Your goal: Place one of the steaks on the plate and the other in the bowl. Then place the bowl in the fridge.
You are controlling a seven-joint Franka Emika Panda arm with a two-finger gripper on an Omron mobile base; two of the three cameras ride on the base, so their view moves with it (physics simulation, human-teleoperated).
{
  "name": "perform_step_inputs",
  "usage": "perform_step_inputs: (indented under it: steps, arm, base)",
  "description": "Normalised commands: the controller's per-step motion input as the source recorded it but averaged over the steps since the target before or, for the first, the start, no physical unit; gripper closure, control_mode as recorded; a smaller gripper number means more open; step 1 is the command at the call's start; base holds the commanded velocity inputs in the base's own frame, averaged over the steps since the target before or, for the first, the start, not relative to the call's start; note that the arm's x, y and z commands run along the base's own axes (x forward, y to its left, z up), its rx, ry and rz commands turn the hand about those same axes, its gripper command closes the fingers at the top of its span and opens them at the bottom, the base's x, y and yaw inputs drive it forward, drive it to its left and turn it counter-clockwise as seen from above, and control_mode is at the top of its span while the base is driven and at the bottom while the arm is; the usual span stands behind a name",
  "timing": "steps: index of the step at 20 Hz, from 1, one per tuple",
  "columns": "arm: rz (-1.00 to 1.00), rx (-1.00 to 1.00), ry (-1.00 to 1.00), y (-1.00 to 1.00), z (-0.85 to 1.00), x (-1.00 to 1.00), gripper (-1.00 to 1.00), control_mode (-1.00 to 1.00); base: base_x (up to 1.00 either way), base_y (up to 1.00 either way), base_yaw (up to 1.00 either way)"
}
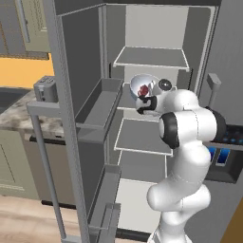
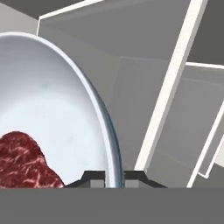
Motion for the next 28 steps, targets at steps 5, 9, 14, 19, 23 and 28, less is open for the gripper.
perform_step_inputs:
  steps: [5,9,14,19,23,28]
  arm:
    - [0.0,0.0,0.05,-0.05,-0.06,0.67,-1.0,-1.0]
    - [0.0,0.0,0.0,0.0,0.0,0.16,-1.0,-1.0]
    - [0.0,0.0,-0.12,-0.03,0.03,-0.06,-1.0,-1.0]
    - [0.0,0.03,-0.32,-0.02,0.2,-0.69,-1.0,-1.0]
    - [0.0,0.11,-0.42,-0.12,0.4,-1.0,-1.0,-1.0]
    - [0.01,0.13,-0.13,-0.26,0.92,-1.0,-1.0,-1.0]
  base:
    - [0.0,0.0,0.0]
    - [0.0,0.0,0.0]
    - [0.0,0.0,0.0]
    - [0.0,0.0,0.0]
    - [0.0,0.0,0.0]
    - [0.0,0.0,0.0]
